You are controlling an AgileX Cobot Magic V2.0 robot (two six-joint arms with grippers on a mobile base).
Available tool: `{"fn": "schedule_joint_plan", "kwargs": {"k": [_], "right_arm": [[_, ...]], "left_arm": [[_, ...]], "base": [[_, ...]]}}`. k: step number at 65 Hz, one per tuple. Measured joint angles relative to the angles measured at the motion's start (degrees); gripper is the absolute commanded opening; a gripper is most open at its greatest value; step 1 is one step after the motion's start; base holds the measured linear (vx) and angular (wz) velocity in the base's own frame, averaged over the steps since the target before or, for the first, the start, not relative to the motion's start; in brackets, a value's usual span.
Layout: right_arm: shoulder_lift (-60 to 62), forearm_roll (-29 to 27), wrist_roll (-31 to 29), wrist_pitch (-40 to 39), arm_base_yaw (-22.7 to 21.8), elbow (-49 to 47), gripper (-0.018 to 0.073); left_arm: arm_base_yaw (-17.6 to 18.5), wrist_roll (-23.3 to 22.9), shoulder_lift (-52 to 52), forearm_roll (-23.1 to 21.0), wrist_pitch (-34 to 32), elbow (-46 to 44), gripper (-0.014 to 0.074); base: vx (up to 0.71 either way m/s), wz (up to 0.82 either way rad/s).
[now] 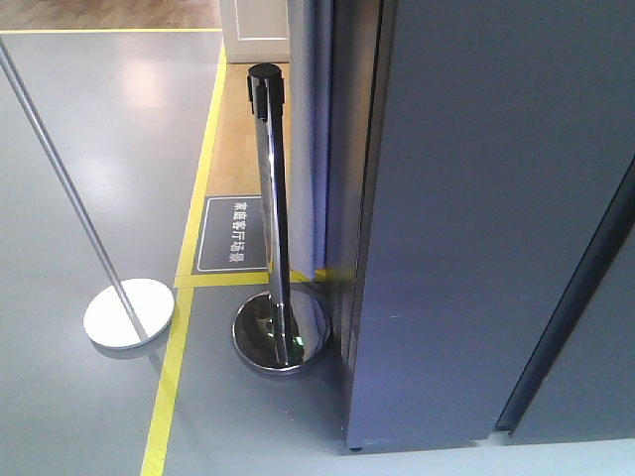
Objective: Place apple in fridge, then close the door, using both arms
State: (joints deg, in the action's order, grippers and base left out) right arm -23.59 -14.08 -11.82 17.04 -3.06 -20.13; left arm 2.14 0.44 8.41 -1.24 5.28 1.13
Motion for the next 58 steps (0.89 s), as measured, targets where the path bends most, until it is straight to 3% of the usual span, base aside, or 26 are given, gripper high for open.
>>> {"fn": "schedule_joint_plan", "kwargs": {"k": [18,58], "right_arm": [[0.0,0.0,0.0,0.0,0.0,0.0,-0.0008],[0.0,0.0,0.0,0.0,0.0,0.0,-0.0008]], "left_arm": [[-0.3,-11.6,-8.6,7.6,4.3,0.4,-0.0006],[-0.3,-12.6,-9.1,8.0,9.5,0.4,-0.0006]], "base": [[0.0,0.0],[0.0,0.0]]}}
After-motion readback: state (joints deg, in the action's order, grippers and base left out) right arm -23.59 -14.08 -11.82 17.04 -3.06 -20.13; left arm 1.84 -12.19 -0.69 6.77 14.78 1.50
